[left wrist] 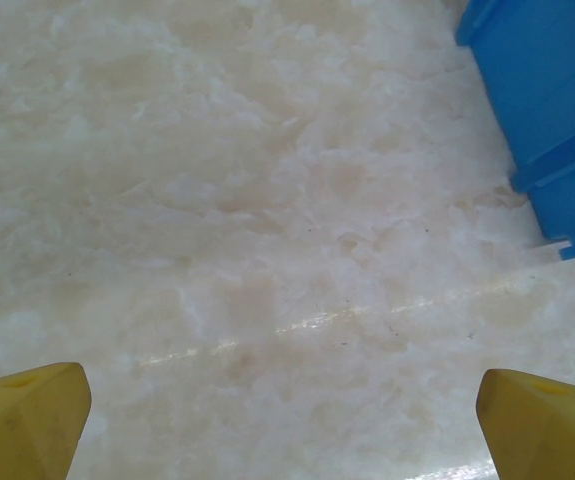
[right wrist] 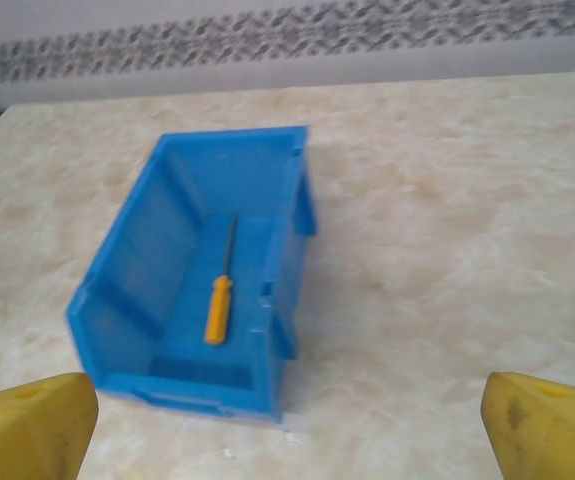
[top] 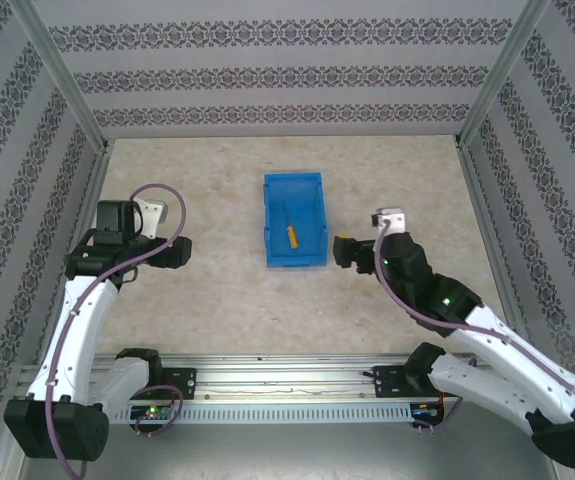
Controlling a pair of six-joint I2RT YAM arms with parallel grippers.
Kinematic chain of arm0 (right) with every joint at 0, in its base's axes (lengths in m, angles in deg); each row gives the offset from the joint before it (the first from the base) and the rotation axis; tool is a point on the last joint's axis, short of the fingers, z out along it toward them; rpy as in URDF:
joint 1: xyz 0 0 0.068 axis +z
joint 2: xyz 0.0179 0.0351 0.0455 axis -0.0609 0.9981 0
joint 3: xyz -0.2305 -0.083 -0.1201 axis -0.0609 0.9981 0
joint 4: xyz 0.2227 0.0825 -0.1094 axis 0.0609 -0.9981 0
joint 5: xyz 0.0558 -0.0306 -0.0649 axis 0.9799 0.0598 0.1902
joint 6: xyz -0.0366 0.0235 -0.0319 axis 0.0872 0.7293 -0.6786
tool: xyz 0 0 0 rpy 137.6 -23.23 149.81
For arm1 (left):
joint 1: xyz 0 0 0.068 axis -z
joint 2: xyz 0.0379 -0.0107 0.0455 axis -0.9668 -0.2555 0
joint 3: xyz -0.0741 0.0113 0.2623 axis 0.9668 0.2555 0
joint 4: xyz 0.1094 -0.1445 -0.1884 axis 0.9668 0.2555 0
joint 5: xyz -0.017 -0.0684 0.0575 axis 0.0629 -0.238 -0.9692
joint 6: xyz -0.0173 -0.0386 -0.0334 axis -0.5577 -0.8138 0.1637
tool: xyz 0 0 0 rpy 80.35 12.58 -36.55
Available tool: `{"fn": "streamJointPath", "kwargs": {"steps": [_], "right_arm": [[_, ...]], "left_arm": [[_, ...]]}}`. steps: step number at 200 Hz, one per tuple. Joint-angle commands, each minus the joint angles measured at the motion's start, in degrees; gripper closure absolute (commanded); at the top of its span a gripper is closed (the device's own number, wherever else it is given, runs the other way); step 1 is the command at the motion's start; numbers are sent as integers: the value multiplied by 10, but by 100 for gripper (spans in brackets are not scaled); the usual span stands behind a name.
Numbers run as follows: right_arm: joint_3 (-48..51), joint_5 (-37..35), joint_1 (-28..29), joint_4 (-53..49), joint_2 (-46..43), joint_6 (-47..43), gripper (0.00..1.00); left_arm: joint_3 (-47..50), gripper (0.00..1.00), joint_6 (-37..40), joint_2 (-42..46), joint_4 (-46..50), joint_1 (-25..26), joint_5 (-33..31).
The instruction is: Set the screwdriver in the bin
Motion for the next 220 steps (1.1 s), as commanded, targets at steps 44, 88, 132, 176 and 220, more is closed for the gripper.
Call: {"fn": "streamJointPath", "kwargs": {"steps": [44,88,132,176,220], "right_arm": [[97,-28,-24,-2,-127,6,2],[80,-55,-46,-14,-60,-13,2],[109,-77,-81,91,-10,-86,1],[142,-55,-166,183,-3,-127,2],[219,-34,-231,273,-32,-152,2]], "left_arm": [[75,1,-34,17,-147,5,-74],[159,1,-62,51,-279,5,-107],[241,1,-57,58,-434,5,-125],[351,1,-67,-32,-704,5,-107],[389,1,-67,-159,-911,2,-133]]}}
